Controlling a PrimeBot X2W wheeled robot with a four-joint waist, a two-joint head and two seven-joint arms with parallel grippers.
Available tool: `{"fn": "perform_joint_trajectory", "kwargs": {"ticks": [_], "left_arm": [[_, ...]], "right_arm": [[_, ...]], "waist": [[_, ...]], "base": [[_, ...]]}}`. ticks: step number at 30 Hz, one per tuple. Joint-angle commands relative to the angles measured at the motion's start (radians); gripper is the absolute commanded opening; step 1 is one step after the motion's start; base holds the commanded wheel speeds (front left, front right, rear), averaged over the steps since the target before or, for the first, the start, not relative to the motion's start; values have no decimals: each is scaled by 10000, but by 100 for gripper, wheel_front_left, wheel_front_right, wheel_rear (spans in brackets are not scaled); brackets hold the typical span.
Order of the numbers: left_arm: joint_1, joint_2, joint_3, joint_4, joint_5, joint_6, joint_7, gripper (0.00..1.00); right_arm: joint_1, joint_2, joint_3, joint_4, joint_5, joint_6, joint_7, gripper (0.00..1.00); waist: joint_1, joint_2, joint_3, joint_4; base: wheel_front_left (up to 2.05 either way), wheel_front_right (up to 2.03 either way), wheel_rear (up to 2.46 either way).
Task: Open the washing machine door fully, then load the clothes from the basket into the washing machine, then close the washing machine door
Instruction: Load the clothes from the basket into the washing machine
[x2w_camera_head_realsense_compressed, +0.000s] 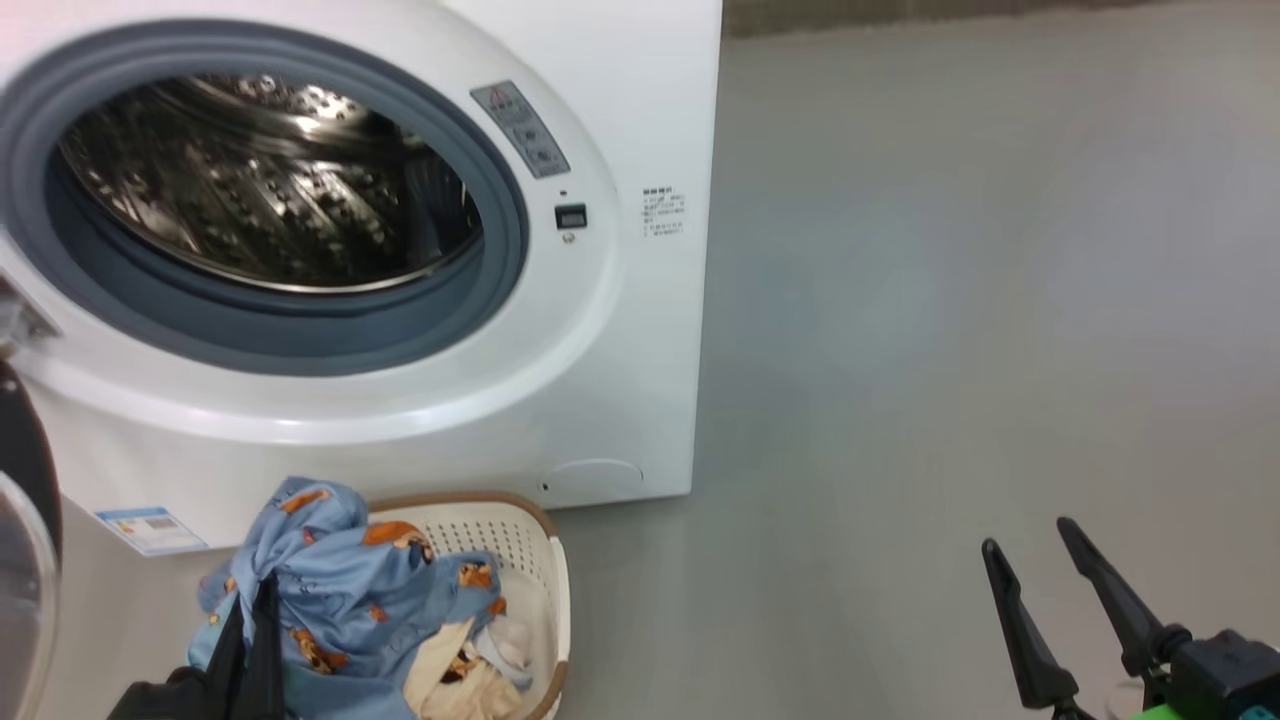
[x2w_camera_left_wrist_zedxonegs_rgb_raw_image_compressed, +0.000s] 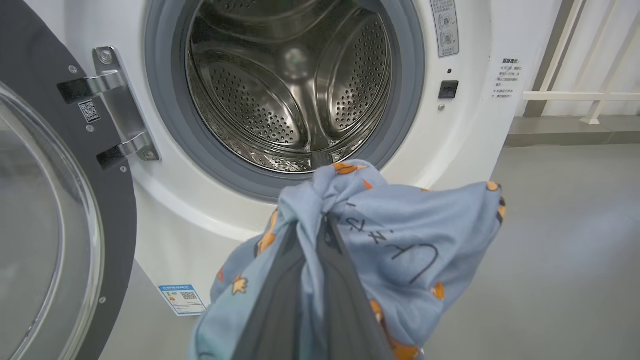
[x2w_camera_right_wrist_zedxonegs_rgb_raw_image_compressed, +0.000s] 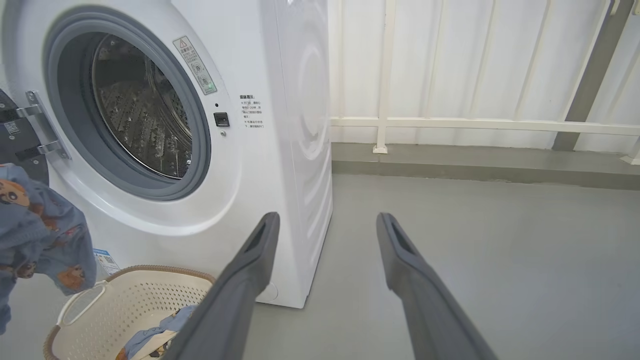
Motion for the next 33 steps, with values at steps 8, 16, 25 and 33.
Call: {"fn": "perform_joint_trajectory", "kwargs": {"ticks": [8,16,25,33], "left_arm": [[300,353,293,-1005,76,153,158,0],[578,462,260,-1336,20,232,415,0],[618,520,220,-1397,-25,300,584,0],[636,509,199,-1394,-111,344,553,0]], "right_arm": [[286,-11,239,-185,-150,16,-48,100],[327,120,280,-148,-175,16,-48,100],[319,114,329,-176,-182,16,-48,100],[322,100,330,-221,-193,16,-48,100]], "waist": [[1,0,-781,157],[1,0,-1014,118],[1,0,-1032,121],[1,0,-981,81]], "base": [[0,0,0],[0,0,0],[0,0,0],[0,0,0]]}}
